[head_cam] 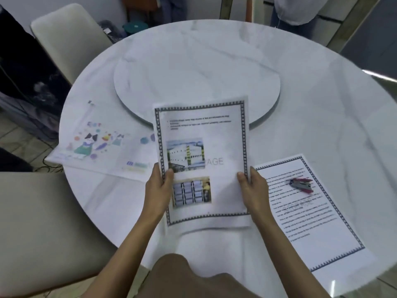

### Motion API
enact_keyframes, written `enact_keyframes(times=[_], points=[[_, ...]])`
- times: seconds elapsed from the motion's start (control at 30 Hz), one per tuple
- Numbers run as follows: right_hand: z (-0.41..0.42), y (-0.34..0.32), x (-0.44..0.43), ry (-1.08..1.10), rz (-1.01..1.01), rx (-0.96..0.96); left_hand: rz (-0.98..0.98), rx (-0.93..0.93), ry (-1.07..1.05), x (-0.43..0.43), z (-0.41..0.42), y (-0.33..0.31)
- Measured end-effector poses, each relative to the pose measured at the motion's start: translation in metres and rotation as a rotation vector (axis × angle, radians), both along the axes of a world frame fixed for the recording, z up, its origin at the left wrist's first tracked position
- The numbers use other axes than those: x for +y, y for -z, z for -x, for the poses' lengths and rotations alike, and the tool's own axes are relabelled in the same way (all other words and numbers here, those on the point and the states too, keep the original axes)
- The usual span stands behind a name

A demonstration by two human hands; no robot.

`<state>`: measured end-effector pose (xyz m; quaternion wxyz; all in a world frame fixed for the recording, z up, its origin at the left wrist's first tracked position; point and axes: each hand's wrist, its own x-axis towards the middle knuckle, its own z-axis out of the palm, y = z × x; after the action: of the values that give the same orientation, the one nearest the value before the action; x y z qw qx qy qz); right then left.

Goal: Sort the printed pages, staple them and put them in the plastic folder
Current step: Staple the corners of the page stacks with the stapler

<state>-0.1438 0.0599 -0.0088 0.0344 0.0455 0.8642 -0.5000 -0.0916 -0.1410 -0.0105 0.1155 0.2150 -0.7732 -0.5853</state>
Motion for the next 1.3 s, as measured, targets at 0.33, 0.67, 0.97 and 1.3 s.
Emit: enact_keyframes(times=[0.33, 0.67, 0.97, 1.3], points=[[-0.033, 0.038, 0.042, -0.050, -0.090, -0.311, 0.059, -0.130, -0.073, 0.026, 0.018, 0.037], [0.007, 0.006, 0.107, -0.453, -0.322, -0.154, 0.220, -0.111, -0.117, 0.049, 0.017, 0.050], [0.073, 0.027, 0.197, -0.494, -0.790, -0.064, 0.247, -0.087, -0.158, 0.058, 0.008, 0.049], [0.071, 0.027, 0.177, -0.141, 0.054, -0.269, 0.276, -0.007, -0.149, 0.064, 0.002, 0.033]])
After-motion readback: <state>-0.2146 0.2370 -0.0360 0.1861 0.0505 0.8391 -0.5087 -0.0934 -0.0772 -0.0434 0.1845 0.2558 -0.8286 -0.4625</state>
